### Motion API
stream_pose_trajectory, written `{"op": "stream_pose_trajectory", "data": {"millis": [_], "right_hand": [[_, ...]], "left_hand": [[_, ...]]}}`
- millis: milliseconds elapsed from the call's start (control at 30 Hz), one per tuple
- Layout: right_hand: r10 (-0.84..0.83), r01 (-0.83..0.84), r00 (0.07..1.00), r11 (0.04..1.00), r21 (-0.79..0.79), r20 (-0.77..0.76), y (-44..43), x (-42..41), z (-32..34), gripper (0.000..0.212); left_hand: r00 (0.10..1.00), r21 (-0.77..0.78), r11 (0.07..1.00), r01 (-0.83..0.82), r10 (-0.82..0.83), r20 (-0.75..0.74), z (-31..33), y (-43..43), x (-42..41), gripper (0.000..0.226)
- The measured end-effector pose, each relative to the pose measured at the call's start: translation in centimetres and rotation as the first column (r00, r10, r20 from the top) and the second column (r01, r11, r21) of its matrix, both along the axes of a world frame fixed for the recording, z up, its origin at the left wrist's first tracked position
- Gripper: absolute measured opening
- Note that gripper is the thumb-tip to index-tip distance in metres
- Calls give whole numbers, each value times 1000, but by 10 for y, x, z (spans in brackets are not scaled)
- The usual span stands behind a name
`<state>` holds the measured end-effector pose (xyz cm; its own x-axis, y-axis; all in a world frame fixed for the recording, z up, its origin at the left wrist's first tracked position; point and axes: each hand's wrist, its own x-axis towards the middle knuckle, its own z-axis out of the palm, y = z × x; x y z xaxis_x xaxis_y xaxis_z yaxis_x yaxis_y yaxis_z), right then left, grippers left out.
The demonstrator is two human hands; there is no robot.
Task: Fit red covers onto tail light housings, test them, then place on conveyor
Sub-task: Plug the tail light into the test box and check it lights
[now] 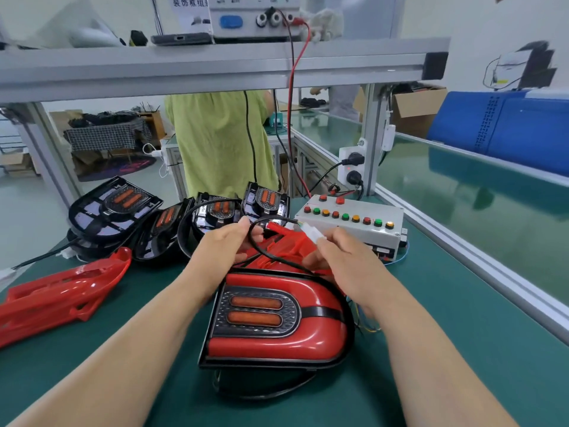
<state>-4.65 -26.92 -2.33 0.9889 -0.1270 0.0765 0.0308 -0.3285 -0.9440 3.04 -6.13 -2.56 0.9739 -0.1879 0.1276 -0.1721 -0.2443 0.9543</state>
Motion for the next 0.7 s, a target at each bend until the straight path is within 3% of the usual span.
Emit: {"op": "stream_pose_trajectory", "data": {"millis": [133,267,400,433,533,700], "right_hand": [[-51,52,998,999,-15,45,-4,2,4,16],[-173,181,978,982,-53,117,-16,0,7,13],[-245,267,957,954,-136,155,-27,3,3,13],[-249,272,956,949,-160,153,-28,3,2,13],[-234,249,968,943,-222,93,-29,5,-2,9],[-236,231,972,949,-216,4,-30,8,-9,5]], "left_hand": [[999,-50,998,-36,36,16,1,-20,0,43],[996,12,1000,4,-5,91,-1,-45,2,45],[997,-122,993,2,8,80,9,-46,22,59],[992,-82,997,4,6,124,13,-46,31,52],[963,279,956,90,-155,220,21,-50,56,33],[898,683,704,196,-409,163,26,-70,75,54]]}}
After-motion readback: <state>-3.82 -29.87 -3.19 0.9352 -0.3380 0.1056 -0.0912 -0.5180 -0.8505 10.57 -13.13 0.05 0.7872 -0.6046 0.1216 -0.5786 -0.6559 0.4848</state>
